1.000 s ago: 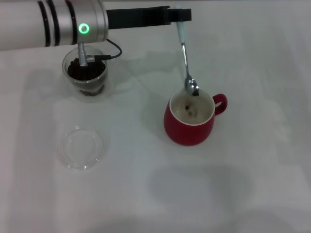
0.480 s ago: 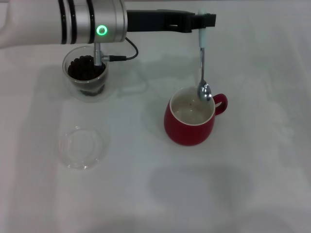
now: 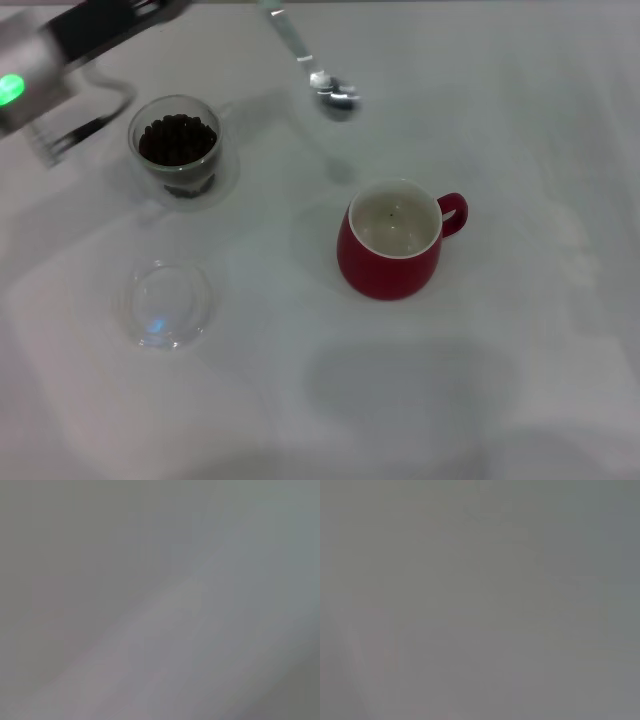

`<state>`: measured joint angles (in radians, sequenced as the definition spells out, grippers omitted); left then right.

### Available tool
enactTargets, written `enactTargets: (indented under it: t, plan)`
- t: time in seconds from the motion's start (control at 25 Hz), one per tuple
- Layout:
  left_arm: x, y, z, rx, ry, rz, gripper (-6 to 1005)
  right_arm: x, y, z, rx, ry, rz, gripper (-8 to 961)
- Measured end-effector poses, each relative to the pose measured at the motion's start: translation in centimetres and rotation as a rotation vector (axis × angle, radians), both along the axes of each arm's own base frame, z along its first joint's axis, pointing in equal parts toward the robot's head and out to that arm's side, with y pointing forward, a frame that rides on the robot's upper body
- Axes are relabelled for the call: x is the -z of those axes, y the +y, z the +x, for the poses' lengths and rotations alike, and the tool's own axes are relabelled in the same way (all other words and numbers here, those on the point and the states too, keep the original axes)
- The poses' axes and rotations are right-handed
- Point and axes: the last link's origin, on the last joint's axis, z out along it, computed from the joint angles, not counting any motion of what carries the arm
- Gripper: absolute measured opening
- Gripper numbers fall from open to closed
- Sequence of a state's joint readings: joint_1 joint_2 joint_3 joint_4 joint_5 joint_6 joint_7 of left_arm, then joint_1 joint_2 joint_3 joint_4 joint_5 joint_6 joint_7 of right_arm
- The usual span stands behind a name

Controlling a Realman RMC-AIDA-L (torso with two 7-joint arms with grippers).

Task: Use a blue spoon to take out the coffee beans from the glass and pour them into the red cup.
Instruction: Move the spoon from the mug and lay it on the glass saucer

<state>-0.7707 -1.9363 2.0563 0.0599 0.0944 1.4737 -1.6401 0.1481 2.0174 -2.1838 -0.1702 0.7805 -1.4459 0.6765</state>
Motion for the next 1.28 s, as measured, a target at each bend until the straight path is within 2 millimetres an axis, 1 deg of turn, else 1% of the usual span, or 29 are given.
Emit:
enactTargets:
  t: [0.04, 0.08, 0.12, 0.2, 0.24, 0.32, 0.36, 0.44, 0.48, 0.64, 0.76, 0.96, 1.08, 1.28]
  plan:
    - [-0.6, -0.7, -1.4, -0.042, -0.035, 0.017, 134, 0.0, 0.2, 0.0, 0.0, -0.001, 0.0, 574]
    - [-1.2, -1.9, -3.2, -0.097, -0.072, 0.036, 134, -0.1, 0.3, -0.1, -0.002, -0.001, 0.0, 574]
    - [-1.6, -2.8, -4.5, -0.133, -0.096, 0.048, 134, -0.1, 0.5, -0.1, -0.004, -0.004, -0.001, 574]
    - [-2.2, -5.5, -7.5, -0.218, -0.136, 0.051, 135, -0.2, 0.9, -0.3, -0.011, -0.008, -0.001, 574]
    - [-2.3, -6.4, -8.4, -0.246, -0.143, 0.047, 135, -0.2, 1.1, -0.4, -0.014, -0.01, -0.002, 574]
    - [-2.6, -9.4, -11.4, -0.35, -0.159, 0.042, 135, -0.2, 1.6, -0.5, -0.018, -0.012, -0.006, 574]
    - [-2.6, -10.2, -12.1, -0.374, -0.16, 0.044, 135, -0.1, 1.8, -0.6, -0.019, -0.013, -0.009, 574]
    - [-2.7, -13.0, -14.4, -0.459, -0.155, 0.055, 135, -0.1, 2.3, -0.7, -0.018, -0.013, -0.016, 574]
    - [-2.8, -13.9, -15.2, -0.485, -0.146, 0.063, 135, -0.1, 2.5, -0.7, -0.017, -0.013, -0.02, 574]
    - [-3.1, -16.1, -17.5, -0.576, -0.098, 0.075, 134, -0.2, 3.2, -0.7, -0.017, -0.02, -0.031, 574]
    - [-3.2, -16.3, -18.1, -0.599, -0.07, 0.078, 134, -0.2, 3.8, -0.9, -0.019, -0.025, -0.037, 574]
    - [-2.3, -15.2, -17.8, -0.593, -0.023, 0.064, 135, 0.1, 4.6, -1.4, -0.032, -0.023, -0.049, 574]
    - [-1.2, -14.2, -17.4, -0.575, 0.026, 0.047, 135, 0.1, 4.5, -1.3, -0.031, -0.024, -0.05, 574]
    - [-0.1, -13.2, -16.9, -0.573, 0.054, 0.031, 135, 0.1, 4.2, -1.1, -0.021, -0.023, -0.047, 574]
